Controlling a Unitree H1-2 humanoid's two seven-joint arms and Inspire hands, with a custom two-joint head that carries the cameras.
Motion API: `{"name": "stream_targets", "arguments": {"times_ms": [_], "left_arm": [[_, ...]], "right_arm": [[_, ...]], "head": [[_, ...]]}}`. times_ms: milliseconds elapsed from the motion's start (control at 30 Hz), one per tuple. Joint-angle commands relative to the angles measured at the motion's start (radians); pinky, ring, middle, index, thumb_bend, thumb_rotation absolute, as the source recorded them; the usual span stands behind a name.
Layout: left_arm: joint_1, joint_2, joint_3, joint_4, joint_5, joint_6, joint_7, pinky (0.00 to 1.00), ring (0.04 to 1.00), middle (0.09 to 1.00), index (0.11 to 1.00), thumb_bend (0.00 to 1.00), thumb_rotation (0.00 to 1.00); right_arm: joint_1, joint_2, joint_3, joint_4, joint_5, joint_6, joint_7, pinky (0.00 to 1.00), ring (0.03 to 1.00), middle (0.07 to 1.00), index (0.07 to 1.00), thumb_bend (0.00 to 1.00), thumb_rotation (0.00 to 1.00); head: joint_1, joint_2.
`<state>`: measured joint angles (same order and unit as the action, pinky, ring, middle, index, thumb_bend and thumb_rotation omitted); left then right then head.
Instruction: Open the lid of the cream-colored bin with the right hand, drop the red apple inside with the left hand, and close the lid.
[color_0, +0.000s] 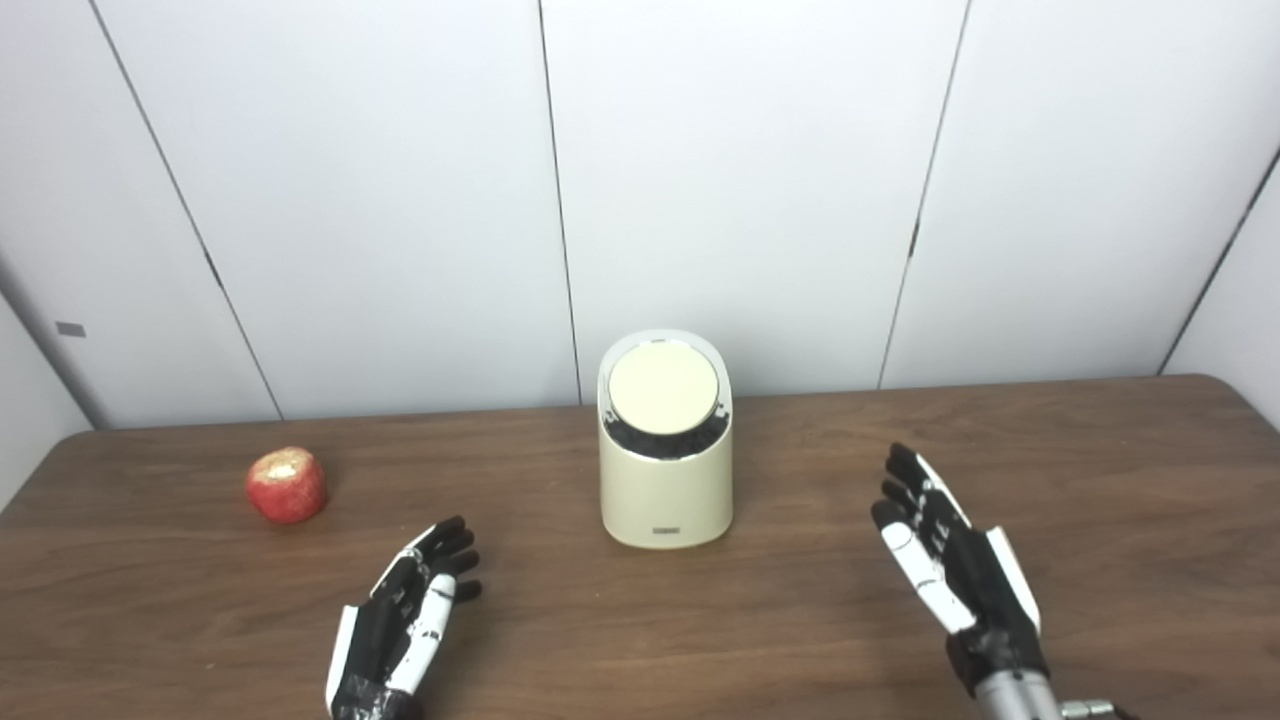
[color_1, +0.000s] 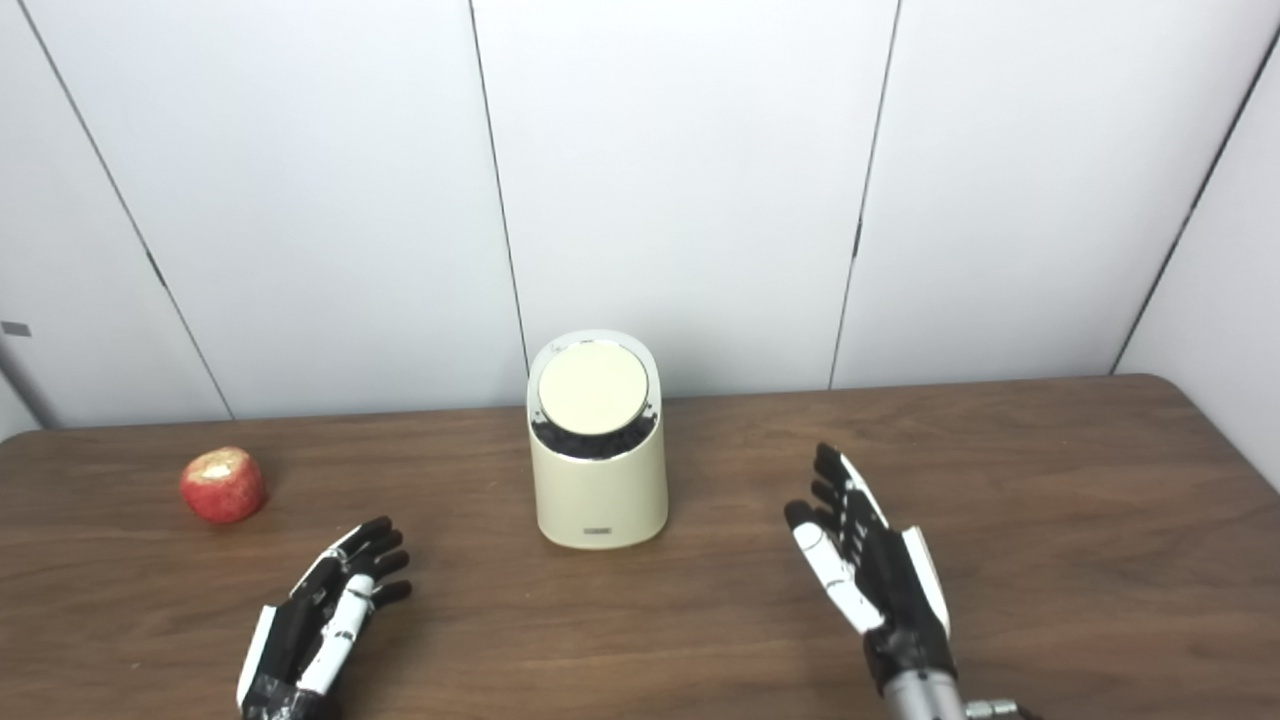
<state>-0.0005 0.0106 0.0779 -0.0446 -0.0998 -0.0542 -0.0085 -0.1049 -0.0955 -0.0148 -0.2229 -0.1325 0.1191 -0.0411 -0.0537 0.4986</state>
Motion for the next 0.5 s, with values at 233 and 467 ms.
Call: {"name": "stream_targets", "arguments": {"times_ms": [233,467], "left_arm": [[0.001,0.003,-0.002,0.019,-0.016,-0.036,-0.012,0.74,0.805,0.819,0.817,0.19,0.43],[0.003,0.002,-0.008,0.018,-0.003,-0.033,-0.004,0.74,0.807,0.82,0.82,0.18,0.43]], "right_arm": [[-0.226,-0.019,0.044,-0.088,-0.164,0.143,0.007,0.88,0.941,0.956,0.934,0.79,0.78],[-0.395,-0.021,0.11,-0.025,-0.322,0.236,0.005,0.81,0.907,0.934,0.941,0.85,0.68]], "head": [[-0.002,-0.002],[-0.005,-0.004]]}}
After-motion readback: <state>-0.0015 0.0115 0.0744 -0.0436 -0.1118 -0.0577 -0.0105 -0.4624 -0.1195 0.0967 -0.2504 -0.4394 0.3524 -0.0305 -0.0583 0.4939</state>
